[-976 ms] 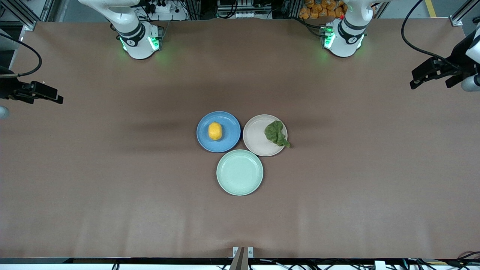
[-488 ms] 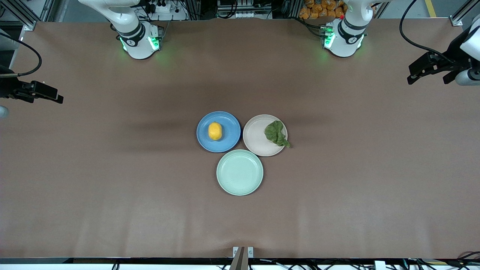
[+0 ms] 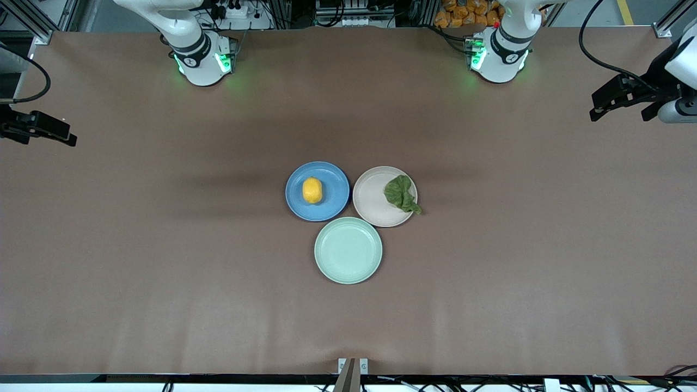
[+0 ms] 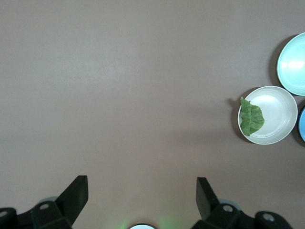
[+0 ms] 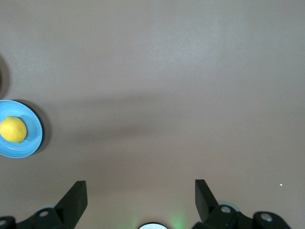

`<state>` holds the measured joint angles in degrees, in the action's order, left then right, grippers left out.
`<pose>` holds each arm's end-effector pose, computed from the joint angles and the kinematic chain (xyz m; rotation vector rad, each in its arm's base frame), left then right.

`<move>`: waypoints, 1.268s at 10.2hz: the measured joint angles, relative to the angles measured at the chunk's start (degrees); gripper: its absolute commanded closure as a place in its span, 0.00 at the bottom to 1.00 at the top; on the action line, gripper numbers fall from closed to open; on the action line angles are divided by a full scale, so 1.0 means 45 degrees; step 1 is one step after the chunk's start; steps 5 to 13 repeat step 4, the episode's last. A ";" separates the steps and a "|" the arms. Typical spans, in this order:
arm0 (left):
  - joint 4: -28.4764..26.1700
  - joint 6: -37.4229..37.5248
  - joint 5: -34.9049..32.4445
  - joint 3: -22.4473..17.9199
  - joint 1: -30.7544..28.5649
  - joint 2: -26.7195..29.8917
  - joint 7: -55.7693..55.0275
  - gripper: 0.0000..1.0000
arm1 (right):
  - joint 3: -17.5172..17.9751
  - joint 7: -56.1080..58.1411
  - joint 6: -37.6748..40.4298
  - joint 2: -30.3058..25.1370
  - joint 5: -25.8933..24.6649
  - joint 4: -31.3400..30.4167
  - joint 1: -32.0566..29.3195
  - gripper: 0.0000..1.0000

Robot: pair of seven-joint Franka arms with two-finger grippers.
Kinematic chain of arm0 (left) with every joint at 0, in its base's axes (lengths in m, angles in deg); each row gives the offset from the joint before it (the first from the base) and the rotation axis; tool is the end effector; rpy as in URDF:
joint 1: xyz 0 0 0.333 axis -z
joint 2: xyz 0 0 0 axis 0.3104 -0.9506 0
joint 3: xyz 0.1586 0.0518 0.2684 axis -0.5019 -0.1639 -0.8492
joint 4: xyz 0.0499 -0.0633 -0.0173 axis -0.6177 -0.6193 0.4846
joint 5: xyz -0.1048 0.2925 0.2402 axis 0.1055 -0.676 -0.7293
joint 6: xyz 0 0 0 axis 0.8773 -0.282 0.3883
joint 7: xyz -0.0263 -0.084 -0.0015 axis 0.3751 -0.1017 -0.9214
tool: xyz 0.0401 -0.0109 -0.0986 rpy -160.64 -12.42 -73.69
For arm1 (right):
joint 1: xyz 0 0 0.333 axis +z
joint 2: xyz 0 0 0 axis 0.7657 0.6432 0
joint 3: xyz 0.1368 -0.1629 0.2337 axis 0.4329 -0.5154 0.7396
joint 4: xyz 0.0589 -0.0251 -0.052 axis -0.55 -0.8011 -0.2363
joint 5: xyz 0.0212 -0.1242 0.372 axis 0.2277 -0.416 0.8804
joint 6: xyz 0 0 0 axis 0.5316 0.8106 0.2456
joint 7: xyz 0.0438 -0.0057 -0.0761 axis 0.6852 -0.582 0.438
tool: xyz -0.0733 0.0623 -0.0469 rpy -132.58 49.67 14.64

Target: Place lemon and lettuce in plates

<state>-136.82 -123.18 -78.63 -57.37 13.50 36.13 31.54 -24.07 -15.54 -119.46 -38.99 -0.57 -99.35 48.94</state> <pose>0.5192 -0.0481 0.6600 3.1363 -0.0058 -0.0220 0.5546 -0.0415 0.6286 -3.1212 0.1053 0.1683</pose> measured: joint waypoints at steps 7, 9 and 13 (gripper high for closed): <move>-0.0062 -0.0148 0.0000 -0.0076 -0.0006 -0.0152 0.0000 0.00 | 0.0048 0.0000 0.0042 0.0002 -0.0016 0.0046 0.0000 0.00; -0.0062 -0.0148 0.0000 -0.0076 -0.0006 -0.0152 0.0000 0.00 | 0.0048 0.0000 0.0042 0.0002 -0.0016 0.0046 0.0000 0.00; -0.0062 -0.0148 0.0000 -0.0076 -0.0006 -0.0152 0.0000 0.00 | 0.0048 0.0000 0.0042 0.0002 -0.0016 0.0046 0.0000 0.00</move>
